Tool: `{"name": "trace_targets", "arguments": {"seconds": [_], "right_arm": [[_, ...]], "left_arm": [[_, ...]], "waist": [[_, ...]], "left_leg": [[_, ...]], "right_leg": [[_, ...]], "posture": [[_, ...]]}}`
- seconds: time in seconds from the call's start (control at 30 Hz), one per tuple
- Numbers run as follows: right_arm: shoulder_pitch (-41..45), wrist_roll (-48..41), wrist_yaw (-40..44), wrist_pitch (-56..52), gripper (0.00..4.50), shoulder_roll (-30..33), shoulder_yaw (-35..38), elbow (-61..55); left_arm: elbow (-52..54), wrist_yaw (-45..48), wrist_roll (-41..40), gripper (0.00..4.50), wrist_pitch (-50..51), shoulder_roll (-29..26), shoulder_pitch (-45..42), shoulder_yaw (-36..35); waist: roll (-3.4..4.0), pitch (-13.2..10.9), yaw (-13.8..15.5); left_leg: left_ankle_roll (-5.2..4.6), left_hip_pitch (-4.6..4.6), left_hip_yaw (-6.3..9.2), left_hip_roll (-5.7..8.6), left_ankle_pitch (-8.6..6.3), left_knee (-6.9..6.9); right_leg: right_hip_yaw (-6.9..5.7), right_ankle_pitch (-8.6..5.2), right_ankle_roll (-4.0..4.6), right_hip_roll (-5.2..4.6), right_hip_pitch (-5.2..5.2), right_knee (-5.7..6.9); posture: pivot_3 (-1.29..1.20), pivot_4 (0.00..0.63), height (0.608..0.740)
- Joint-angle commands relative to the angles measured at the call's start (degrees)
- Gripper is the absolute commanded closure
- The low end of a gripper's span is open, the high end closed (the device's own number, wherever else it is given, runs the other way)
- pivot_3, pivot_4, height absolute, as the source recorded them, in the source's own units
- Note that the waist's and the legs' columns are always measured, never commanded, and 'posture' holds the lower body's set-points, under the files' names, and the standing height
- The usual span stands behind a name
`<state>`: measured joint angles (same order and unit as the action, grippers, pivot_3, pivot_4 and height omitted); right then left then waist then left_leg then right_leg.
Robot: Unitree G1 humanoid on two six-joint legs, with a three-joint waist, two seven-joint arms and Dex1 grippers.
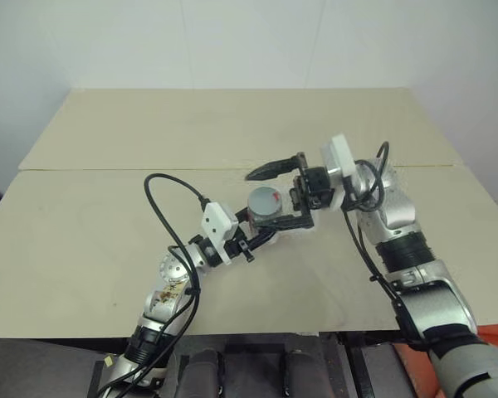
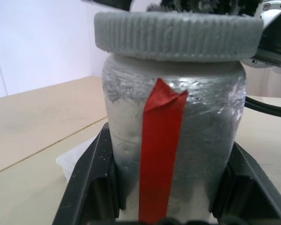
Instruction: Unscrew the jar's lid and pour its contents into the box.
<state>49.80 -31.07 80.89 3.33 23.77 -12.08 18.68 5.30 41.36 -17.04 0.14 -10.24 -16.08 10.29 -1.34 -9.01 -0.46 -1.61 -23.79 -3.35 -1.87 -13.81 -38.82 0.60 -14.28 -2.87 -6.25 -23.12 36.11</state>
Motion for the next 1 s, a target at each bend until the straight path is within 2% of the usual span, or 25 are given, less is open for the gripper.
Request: {"name": "trace_targets", "arguments": {"seconds": [0.03, 0.4, 1.0], "right_arm": [[-0.12, 1.54, -2.33, -0.78, 0.07, -0.72, 2.30, -1.59], [-0.51, 3.97, -2.74, -2.07, 0.07, -0.71, 4.10, -0.82], [-7.18, 2.60, -2.44, -5.69, 0.07, 3.30, 8.71, -6.65]], "left_arm": [[1.01, 0.40, -0.04, 2.57, -1.08, 0.38, -1.08, 0.45], [0.94, 0.55, 0.21, 2.57, -1.69, -0.15, -0.44, 0.20], [-0.71, 1.69, 0.51, 2.57, -3.49, -0.17, -0.22, 0.51]], "waist": [[0.00, 0.00, 0.01], [0.00, 0.00, 0.14], [0.00, 0.00, 0.42]], "left_leg": [[0.00, 0.00, 0.00, 0.00, 0.00, 0.00], [0.00, 0.00, -0.02, 0.02, 0.00, -0.02], [0.00, 0.00, -0.03, 0.02, 0.00, -0.02]], "right_leg": [[0.00, 0.00, 0.00, 0.00, 0.00, 0.01], [0.00, 0.01, -0.01, 0.00, 0.01, 0.00], [0.01, 0.01, -0.02, 0.01, 0.02, -0.01]], "posture": [[0.00, 0.150, 0.740], [0.00, 0.150, 0.740], [0.00, 0.150, 0.740]]}}
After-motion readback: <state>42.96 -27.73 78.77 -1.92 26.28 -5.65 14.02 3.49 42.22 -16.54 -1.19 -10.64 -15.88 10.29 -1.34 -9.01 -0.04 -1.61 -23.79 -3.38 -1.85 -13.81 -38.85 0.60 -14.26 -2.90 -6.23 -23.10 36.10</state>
